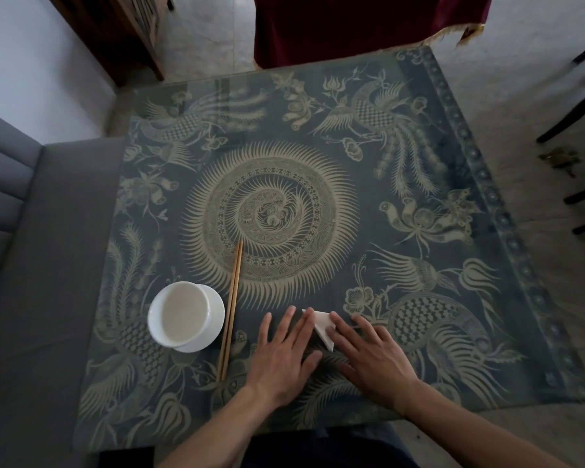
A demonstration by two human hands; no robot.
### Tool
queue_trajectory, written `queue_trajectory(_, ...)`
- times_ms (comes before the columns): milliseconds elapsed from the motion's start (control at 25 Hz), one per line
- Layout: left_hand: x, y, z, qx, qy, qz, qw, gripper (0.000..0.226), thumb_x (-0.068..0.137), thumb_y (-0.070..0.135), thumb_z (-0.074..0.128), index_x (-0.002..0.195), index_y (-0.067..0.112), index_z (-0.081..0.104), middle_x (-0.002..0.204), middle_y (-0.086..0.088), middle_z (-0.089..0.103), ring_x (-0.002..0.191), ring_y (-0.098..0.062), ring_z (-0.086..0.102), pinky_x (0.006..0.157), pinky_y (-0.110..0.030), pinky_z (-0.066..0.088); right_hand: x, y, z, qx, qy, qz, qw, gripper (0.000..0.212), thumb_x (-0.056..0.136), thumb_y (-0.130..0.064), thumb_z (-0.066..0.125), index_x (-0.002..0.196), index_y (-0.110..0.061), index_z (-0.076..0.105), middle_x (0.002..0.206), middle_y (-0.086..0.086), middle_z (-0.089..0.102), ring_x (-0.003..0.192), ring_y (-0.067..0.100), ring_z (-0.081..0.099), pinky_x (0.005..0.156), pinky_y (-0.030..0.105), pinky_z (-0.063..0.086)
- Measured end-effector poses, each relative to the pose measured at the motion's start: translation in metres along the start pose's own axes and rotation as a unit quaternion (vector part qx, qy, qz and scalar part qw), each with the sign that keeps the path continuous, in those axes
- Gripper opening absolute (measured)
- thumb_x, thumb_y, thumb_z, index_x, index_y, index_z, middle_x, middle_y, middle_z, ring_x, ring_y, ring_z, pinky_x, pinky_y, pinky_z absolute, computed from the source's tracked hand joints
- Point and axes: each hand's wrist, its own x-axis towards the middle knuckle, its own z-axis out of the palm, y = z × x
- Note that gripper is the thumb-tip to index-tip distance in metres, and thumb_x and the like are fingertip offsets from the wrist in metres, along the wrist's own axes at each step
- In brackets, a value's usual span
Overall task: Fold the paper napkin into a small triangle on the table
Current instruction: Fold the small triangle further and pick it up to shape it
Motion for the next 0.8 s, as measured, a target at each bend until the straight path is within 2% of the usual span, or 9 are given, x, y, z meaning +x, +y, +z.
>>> queue_trajectory(120,-0.004,-0.008,-0.006,0.013,-0.001,-0.025,1.0,0.064,0.101,0.056,0.01,0.156,0.023,0.011,0.161,0.014,0.015,0.151,-0.024,0.002,0.115,-0.057,-0.001,-0.002,0.0,0.001,0.008,0.003,0.006,1.0,0.068,0.082,-0.059,0.063,0.139,-0.024,0.053,0.151,-0.002,0.045,0.125,0.028,0.054,0.084,0.038,0.053)
queue_trajectory(200,-0.004,-0.006,-0.009,0.012,-0.003,-0.032,0.999,0.063,0.102,0.055,0.013,0.156,0.024,0.012,0.161,0.013,0.018,0.151,-0.024,0.003,0.116,-0.057,0.0,-0.002,-0.001,0.002,0.011,-0.002,0.007,1.0,0.069,0.082,-0.058,0.064,0.141,-0.024,0.052,0.152,-0.001,0.044,0.126,0.029,0.053,0.084,0.039,0.053)
queue_trajectory(280,-0.002,-0.001,-0.012,0.009,0.007,-0.033,0.999,0.062,0.102,0.053,0.016,0.155,0.022,0.018,0.163,0.007,0.017,0.151,-0.023,0.004,0.116,-0.056,0.003,-0.001,-0.001,0.003,0.008,-0.005,0.007,1.0,0.069,0.083,-0.057,0.063,0.142,-0.023,0.05,0.153,0.0,0.042,0.127,0.03,0.052,0.085,0.04,0.053)
queue_trajectory(360,0.0,0.007,-0.011,0.013,0.007,0.009,1.0,0.063,0.103,0.053,0.016,0.155,0.018,0.02,0.164,0.0,0.011,0.151,-0.02,0.002,0.116,-0.055,0.005,-0.001,-0.001,0.004,0.003,-0.002,0.002,1.0,0.066,0.087,-0.056,0.055,0.144,-0.023,0.048,0.153,0.001,0.042,0.128,0.031,0.051,0.085,0.04,0.053)
queue_trajectory(440,0.003,0.008,-0.007,0.036,-0.011,0.065,0.997,0.065,0.103,0.054,0.015,0.156,0.016,0.014,0.164,-0.002,0.005,0.15,-0.016,-0.005,0.116,-0.052,0.003,-0.004,-0.001,0.004,-0.004,0.0,-0.007,1.0,0.065,0.089,-0.055,0.047,0.145,-0.024,0.046,0.153,0.0,0.042,0.129,0.031,0.051,0.085,0.039,0.053)
queue_trajectory(480,0.005,0.007,-0.005,0.043,-0.017,0.078,0.996,0.065,0.103,0.054,0.015,0.156,0.016,0.009,0.164,-0.001,0.002,0.149,-0.015,-0.009,0.116,-0.051,0.0,-0.005,0.0,0.004,-0.004,0.0,-0.007,1.0,0.066,0.087,-0.056,0.051,0.145,-0.025,0.046,0.153,0.0,0.042,0.13,0.03,0.051,0.085,0.039,0.053)
queue_trajectory(600,0.009,-0.001,-0.004,0.051,-0.035,0.093,0.994,0.066,0.102,0.054,0.014,0.156,0.018,0.0,0.164,0.002,-0.008,0.148,-0.012,-0.017,0.117,-0.052,-0.005,-0.004,0.001,0.0,0.011,-0.01,-0.017,1.0,0.072,0.08,-0.055,0.069,0.144,-0.032,0.046,0.151,0.002,0.045,0.129,0.033,0.052,0.083,0.04,0.054)
queue_trajectory(800,0.009,-0.002,-0.004,0.051,-0.034,0.095,0.994,0.066,0.101,0.055,0.011,0.156,0.021,-0.005,0.163,0.004,-0.013,0.147,-0.011,-0.02,0.117,-0.053,-0.007,-0.011,0.002,-0.006,0.031,-0.037,-0.035,0.998,0.068,0.082,-0.055,0.066,0.144,-0.045,0.04,0.155,0.009,0.037,0.137,0.037,0.041,0.091,0.043,0.052)
